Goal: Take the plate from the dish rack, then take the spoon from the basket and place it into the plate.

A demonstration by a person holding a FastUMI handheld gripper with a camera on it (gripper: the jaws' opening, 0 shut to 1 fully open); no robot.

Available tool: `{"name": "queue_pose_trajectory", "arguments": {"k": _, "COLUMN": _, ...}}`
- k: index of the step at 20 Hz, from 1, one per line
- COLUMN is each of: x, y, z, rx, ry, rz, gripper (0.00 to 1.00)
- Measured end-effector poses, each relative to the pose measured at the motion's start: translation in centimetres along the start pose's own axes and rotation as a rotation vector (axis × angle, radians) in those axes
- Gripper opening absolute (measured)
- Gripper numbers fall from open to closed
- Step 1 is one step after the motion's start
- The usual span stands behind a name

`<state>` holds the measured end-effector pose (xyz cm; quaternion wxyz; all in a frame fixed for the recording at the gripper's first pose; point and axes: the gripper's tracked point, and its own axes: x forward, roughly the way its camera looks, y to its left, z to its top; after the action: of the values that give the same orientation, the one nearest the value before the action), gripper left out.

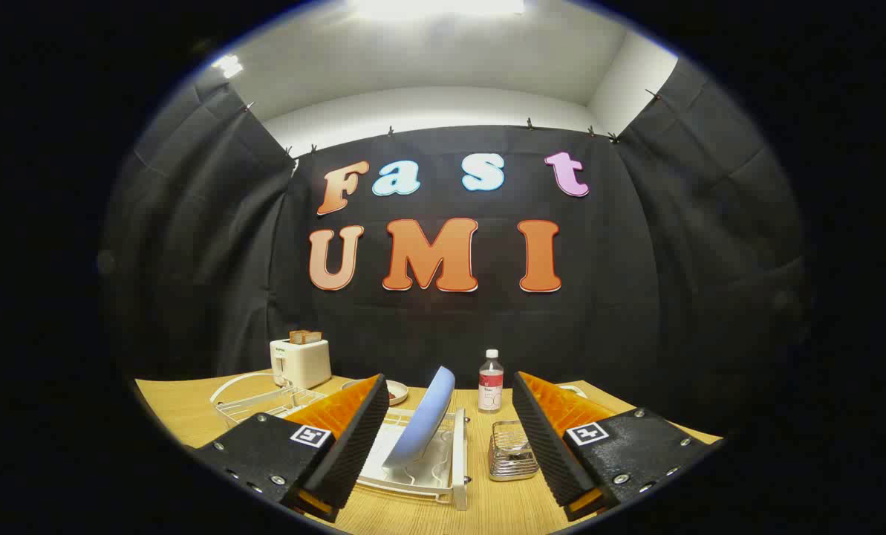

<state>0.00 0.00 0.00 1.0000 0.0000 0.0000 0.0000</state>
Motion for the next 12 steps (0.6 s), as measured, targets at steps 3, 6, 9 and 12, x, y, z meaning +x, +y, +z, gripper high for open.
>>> {"name": "queue_pose_trajectory", "arguments": {"k": 3, "x": -0.05, "y": 0.12, "z": 0.07, "rx": 0.001, "ry": 0.002, "rz": 0.004, "gripper": 0.99}}
{"name": "queue_pose_trajectory", "arguments": {"k": 6, "x": -0.19, "y": 0.28, "z": 0.04, "rx": 0.002, "ry": 0.006, "rz": 0.007, "gripper": 0.99}}
{"name": "queue_pose_trajectory", "arguments": {"k": 9, "x": -0.26, "y": 0.32, "z": 0.13, "rx": 0.001, "ry": 0.005, "rz": 0.01, "gripper": 0.99}}
{"name": "queue_pose_trajectory", "arguments": {"k": 12, "x": 0.05, "y": 0.22, "z": -0.11, "rx": -0.003, "ry": 0.012, "rz": 0.008, "gripper": 0.99}}
